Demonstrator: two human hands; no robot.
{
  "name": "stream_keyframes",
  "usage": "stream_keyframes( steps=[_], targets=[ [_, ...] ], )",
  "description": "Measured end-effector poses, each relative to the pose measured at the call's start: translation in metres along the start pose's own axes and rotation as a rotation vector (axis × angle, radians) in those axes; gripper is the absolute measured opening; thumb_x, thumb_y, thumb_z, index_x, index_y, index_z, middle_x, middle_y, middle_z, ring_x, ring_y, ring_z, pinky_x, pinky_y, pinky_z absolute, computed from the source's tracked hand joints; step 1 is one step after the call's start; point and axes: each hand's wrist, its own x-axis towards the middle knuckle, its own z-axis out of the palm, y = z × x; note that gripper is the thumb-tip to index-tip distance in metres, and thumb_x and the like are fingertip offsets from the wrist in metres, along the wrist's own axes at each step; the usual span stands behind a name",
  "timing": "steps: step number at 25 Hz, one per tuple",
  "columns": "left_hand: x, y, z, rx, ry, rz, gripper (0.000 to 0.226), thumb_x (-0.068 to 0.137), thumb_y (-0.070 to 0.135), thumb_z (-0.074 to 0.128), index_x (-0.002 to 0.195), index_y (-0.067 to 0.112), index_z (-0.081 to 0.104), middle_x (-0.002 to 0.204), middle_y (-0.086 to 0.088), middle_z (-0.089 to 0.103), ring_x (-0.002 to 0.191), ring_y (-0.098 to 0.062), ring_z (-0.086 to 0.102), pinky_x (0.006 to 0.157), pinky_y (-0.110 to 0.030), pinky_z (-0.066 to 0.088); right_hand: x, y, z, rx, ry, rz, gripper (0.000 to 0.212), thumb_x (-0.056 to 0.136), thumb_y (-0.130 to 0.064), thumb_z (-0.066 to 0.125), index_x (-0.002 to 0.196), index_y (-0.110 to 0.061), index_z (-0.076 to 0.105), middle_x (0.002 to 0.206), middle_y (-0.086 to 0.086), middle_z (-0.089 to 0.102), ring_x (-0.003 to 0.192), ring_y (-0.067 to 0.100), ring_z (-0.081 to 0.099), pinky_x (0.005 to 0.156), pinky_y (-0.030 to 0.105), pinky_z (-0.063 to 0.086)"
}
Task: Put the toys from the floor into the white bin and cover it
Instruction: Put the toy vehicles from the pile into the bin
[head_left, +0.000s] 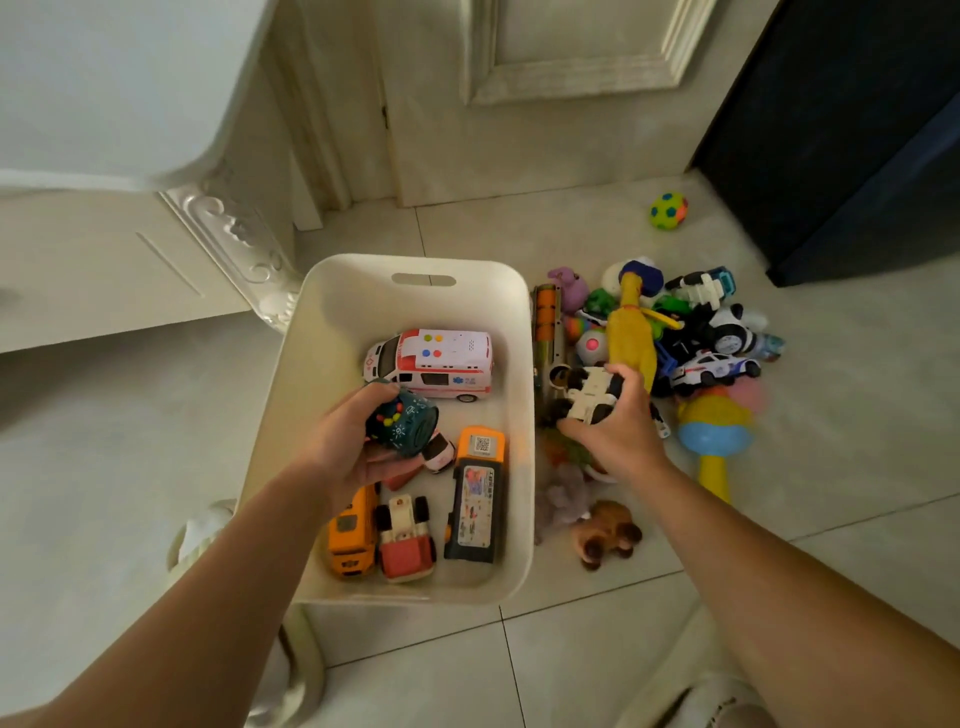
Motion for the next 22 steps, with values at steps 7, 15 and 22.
stream_keyframes(
  steps=[7, 15, 22],
  targets=[
    [-0.002, 0.001, -0.023, -0.004, 0.044, 0.01, 0.036, 0.089, 0.029, 0.064, 0.118, 0.012, 0.053, 0.107, -0.015, 0.066, 0.094, -0.03, 0.07, 0.072, -0.044, 0.061, -0.03, -0.143, -0.026, 0.319, -0.158, -0.304, 0.083, 0.075, -0.024, 0.079, 0.135, -0.039, 0.025, 0.115, -0.018, 0.053, 0.098, -0.001, 0.059, 0.081, 0.025, 0.053],
    [0.026, -0.019, -0.043, 0.031, 0.155, -0.165, 0.054, 0.08, 0.031, 0.073, 0.124, 0.016, 0.046, 0.117, -0.016, 0.058, 0.098, -0.033, 0.066, 0.069, -0.049, 0.061, -0.012, -0.13, 0.097, -0.846, -0.666, -0.479, 0.103, 0.074, -0.01, 0.072, 0.146, -0.04, 0.005, 0.152, 0.005, 0.026, 0.112, 0.034, 0.053, 0.085, 0.042, 0.049],
    [0.05, -0.028, -0.038, 0.104, 0.101, -0.205, 0.05, 0.083, 0.025, 0.071, 0.125, 0.025, 0.045, 0.12, -0.011, 0.055, 0.105, -0.031, 0.061, 0.08, -0.048, 0.059, 0.014, -0.107, 0.119, -1.221, -0.672, -0.573, 0.08, 0.081, -0.037, 0.068, 0.149, -0.04, 0.025, 0.161, 0.007, 0.001, 0.144, 0.035, 0.012, 0.117, 0.051, 0.018]
  ],
)
